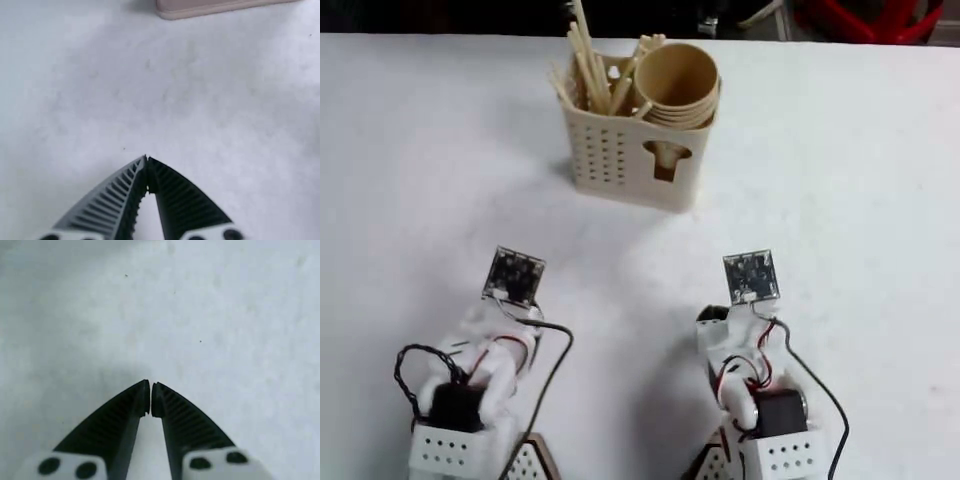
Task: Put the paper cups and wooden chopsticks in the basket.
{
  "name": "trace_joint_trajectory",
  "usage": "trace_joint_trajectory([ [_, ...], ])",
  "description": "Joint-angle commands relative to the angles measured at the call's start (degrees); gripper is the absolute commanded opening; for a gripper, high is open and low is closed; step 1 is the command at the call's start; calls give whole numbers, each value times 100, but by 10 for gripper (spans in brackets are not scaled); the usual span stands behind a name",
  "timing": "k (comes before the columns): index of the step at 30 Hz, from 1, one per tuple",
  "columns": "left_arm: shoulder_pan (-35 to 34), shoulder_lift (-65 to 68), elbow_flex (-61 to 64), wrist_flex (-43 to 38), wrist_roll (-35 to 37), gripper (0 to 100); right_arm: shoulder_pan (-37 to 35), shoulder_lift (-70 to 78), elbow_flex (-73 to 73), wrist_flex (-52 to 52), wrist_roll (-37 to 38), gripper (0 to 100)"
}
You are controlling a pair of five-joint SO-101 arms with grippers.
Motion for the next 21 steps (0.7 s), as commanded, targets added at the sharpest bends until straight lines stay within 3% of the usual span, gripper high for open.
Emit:
trace_joint_trajectory([
  [1,22,-57,-26,396,-26,24,75,-66,53,233,70,19],
  [5,22,-57,-26,747,-44,24,75,-66,53,866,70,19],
  [21,40,-57,-26,1160,-62,24,75,-66,53,884,70,19],
])
